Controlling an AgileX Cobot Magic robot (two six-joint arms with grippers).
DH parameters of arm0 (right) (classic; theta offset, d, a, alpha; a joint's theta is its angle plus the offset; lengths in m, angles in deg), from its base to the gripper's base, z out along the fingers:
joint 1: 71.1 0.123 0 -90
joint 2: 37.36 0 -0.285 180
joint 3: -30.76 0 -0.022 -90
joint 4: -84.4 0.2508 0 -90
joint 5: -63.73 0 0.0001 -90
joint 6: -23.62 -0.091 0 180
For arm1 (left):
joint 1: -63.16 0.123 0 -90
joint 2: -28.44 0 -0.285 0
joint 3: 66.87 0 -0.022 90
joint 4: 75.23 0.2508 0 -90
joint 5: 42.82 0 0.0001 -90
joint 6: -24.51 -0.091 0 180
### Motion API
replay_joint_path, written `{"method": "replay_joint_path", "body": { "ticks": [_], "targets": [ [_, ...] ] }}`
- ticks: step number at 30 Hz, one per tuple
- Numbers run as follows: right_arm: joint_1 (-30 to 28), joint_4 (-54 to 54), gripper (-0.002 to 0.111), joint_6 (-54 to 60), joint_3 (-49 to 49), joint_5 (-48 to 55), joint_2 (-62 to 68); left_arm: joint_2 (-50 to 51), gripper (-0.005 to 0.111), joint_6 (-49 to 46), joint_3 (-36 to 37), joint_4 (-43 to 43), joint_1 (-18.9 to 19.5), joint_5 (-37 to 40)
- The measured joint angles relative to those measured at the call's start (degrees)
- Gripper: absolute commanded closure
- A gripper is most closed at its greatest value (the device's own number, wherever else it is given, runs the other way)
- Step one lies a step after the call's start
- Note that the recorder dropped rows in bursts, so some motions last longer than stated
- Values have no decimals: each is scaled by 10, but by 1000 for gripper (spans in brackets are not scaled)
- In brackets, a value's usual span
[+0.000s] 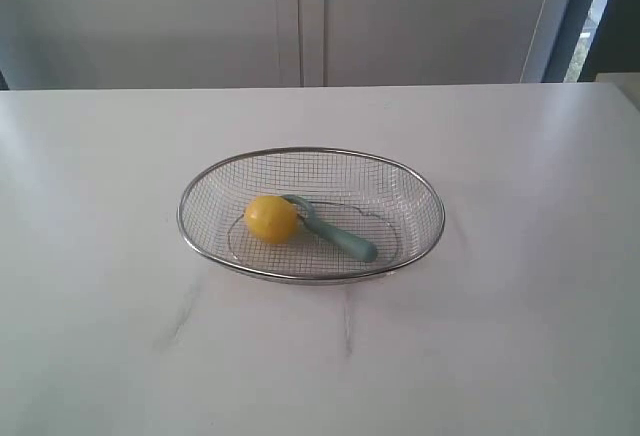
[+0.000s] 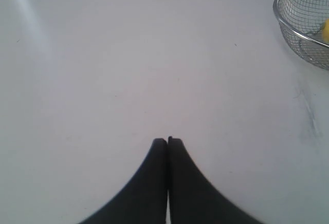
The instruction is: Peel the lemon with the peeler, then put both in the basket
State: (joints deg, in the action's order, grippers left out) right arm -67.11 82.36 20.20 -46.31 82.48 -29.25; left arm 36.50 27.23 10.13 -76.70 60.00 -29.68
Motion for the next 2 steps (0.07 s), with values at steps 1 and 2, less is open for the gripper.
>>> {"method": "replay_joint_path", "body": {
  "ticks": [1,2],
  "targets": [
    [0,0,108,0,0,0,0,0,107,0,0,0,0,0],
    [0,0,108,0,0,0,0,0,107,0,0,0,0,0]
  ]
}}
